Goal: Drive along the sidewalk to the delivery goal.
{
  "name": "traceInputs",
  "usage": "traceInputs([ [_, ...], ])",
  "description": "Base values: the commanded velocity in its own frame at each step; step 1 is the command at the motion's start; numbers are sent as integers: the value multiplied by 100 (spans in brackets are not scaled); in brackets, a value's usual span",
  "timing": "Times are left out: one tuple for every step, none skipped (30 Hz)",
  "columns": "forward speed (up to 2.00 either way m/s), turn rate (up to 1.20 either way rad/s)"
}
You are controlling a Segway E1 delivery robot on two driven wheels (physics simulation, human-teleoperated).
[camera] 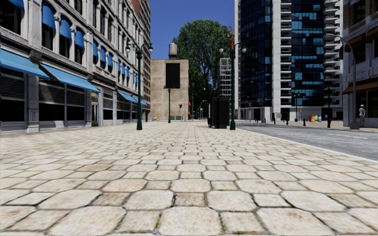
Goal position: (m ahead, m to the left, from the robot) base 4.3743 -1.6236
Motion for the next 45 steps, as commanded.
traceInputs([
  [174, 0],
  [175, 0],
  [175, 0],
  [175, 0],
  [175, 0],
  [176, 0],
  [176, 0],
  [177, 0],
  [177, 0],
  [177, 0],
  [177, 0],
  [177, 0],
  [177, 0],
  [177, 0],
  [177, 0],
  [177, 0],
  [177, 0],
  [177, 0],
  [177, 0],
  [177, -13],
  [174, -19],
  [168, -21],
  [168, -21],
  [161, -21],
  [153, -25],
  [139, -28],
  [131, -33],
  [123, -36],
  [117, -38],
  [112, -42],
  [104, -49],
  [104, -49],
  [97, -54],
  [86, -57],
  [82, -58],
  [80, -58],
  [79, -58],
  [78, -59],
  [77, -59],
  [77, -59],
  [77, -59],
  [77, -59],
  [77, -59],
  [78, -59],
  [79, -59],
])
